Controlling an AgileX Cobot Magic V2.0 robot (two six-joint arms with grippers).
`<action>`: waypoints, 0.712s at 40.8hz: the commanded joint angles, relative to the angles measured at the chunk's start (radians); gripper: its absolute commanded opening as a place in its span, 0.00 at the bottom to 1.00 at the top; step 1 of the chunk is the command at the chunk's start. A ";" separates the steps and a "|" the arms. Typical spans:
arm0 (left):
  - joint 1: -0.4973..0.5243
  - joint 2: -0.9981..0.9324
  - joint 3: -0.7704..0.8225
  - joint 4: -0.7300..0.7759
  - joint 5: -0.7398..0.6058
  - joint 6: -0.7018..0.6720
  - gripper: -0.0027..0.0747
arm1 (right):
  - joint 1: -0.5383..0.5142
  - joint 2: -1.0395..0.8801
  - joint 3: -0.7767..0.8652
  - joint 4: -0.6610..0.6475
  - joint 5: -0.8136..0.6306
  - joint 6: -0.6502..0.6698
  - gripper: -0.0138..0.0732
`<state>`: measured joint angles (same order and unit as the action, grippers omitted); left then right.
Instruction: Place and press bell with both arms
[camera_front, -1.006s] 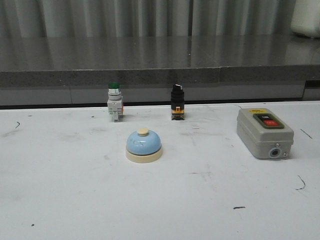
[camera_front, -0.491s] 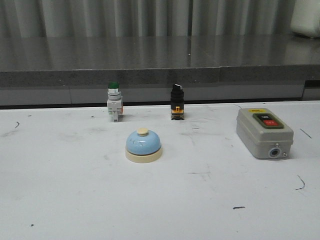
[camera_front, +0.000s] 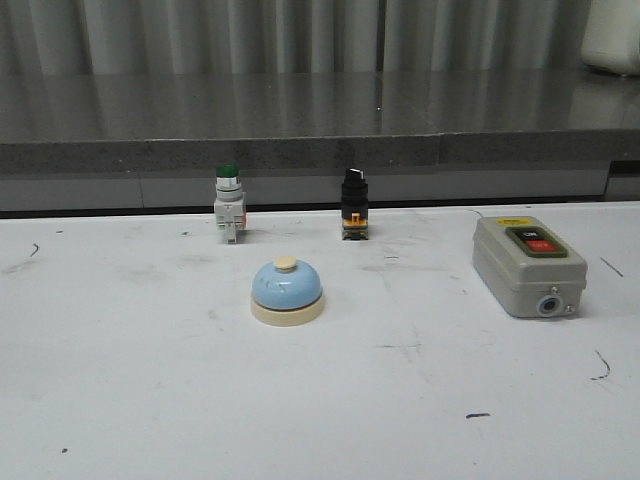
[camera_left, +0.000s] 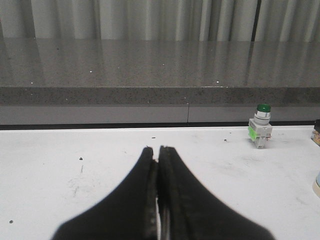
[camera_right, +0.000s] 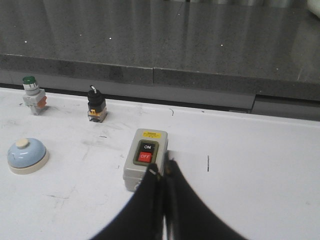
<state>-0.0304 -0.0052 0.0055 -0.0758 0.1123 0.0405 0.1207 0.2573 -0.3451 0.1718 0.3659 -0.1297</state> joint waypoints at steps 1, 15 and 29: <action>0.002 -0.018 0.022 -0.010 -0.090 -0.001 0.01 | -0.007 0.010 -0.001 -0.021 -0.119 -0.005 0.09; 0.002 -0.018 0.022 -0.010 -0.090 -0.001 0.01 | -0.069 -0.089 0.278 -0.060 -0.317 -0.005 0.09; 0.002 -0.018 0.022 -0.010 -0.090 -0.001 0.01 | -0.081 -0.254 0.366 -0.060 -0.182 -0.004 0.09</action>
<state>-0.0304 -0.0052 0.0055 -0.0758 0.1065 0.0405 0.0438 0.0274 0.0271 0.1207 0.2265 -0.1297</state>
